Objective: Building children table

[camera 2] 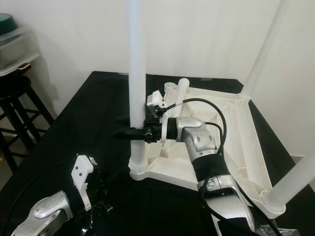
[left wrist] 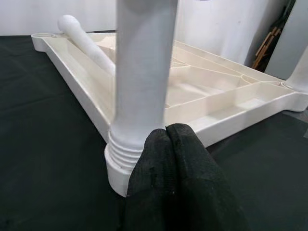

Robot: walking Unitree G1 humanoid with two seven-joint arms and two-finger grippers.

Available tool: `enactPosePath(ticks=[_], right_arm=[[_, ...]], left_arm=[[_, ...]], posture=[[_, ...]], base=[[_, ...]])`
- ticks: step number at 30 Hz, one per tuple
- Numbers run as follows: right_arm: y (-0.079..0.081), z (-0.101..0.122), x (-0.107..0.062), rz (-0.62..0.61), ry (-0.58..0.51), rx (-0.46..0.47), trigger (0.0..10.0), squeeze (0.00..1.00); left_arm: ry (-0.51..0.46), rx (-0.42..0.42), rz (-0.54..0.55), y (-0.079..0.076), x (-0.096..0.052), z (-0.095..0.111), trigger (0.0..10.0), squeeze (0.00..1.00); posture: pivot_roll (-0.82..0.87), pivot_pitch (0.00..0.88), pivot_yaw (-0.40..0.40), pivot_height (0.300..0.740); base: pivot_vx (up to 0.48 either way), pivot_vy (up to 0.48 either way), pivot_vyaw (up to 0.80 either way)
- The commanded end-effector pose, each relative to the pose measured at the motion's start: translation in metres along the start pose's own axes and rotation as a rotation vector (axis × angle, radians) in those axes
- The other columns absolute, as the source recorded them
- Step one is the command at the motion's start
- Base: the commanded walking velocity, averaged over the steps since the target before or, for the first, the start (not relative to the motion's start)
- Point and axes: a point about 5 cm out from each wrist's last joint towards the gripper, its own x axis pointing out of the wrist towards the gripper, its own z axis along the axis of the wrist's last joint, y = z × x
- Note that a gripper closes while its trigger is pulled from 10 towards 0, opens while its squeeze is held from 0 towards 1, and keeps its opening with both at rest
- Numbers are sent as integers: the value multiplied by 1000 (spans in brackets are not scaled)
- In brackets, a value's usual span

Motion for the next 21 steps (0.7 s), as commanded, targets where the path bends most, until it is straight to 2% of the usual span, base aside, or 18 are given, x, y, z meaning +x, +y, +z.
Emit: enactPosePath(ticks=[1, 3, 4, 6, 7, 9, 10, 11, 12, 13, 14, 15, 16, 17, 19, 20, 21], right_arm=[[1, -3, -8, -12, 0, -6, 0, 0], [1, -7, -20, -105, 8, -22, 0, 0], [1, -7, -20, -105, 8, -22, 0, 0], [4, -15, -26, -222, 25, -19, 0, 0], [4, -15, -26, -222, 25, -19, 0, 0], [12, -34, -23, -457, 59, 24, 0, 0], [12, -34, -23, -457, 59, 24, 0, 0], [17, -49, -12, -756, 36, 103, 0, 0], [17, -49, -12, -756, 36, 103, 0, 0], [49, -70, 18, -815, 61, 193, 0, 0], [49, -70, 18, -815, 61, 193, 0, 0], [72, -77, 36, -835, 63, 252, 0, 0], [83, -78, 47, -793, 65, 272, 0, 0], [83, -78, 47, -793, 65, 272, 0, 0], [69, -76, 34, -773, 98, 214, 0, 0], [69, -76, 34, -773, 98, 214, 0, 0], [61, -75, 27, -786, 105, 203, 0, 0]], left_arm=[[0, -19, -6, -1, -1, -2, 10000, 0], [-1, -21, -11, -1, -1, -1, 10000, 0], [-1, -21, -11, -1, -1, -1, 10000, 0], [0, -19, -12, -1, -2, 0, 10000, 0], [0, -19, -12, -1, -2, 0, 10000, 0], [7, 11, 4, 0, -4, 2, 10000, 0], [7, 11, 4, 0, -4, 2, 10000, 0], [16, 45, 24, 0, -6, 3, 10000, 0], [16, 45, 24, 0, -6, 3, 10000, 0], [1, 116, 73, 3, -8, 9, 10000, 0], [1, 116, 73, 3, -8, 9, 10000, 0], [-13, 165, 106, 4, -10, 12, 10000, 0], [-44, 209, 145, 6, -12, 18, 10000, 0], [-44, 209, 145, 6, -12, 18, 10000, 0], [-88, 193, 168, 2, -13, 24, 10000, 0], [-88, 193, 168, 2, -13, 24, 10000, 0], [-92, 208, 180, 1, -13, 27, 10000, 0]], posture=[[-23, 43, -43, 740], [-29, 51, -42, 740], [-29, 51, -42, 740], [-39, 73, -42, 740], [-39, 73, -42, 740], [-44, 81, -46, 740], [-44, 81, -46, 740], [-56, 88, -42, 740], [-56, 88, -42, 740], [-58, 106, -24, 740], [-58, 106, -24, 740], [-62, 109, -20, 740], [-76, 100, -11, 740], [-76, 100, -11, 740], [-70, 93, -19, 740], [-70, 93, -19, 740], [-67, 85, -26, 740]], base=[[0, 0, 0], [0, 0, 0], [0, 0, 0], [0, 0, 0], [0, 0, 0], [0, 0, 0], [0, 0, 0], [0, 0, 0], [0, 0, 0], [0, 0, 0], [0, 0, 0], [0, 0, 0], [0, 0, 0], [0, 0, 0], [0, 0, 0], [0, 0, 0], [0, 0, 0]])
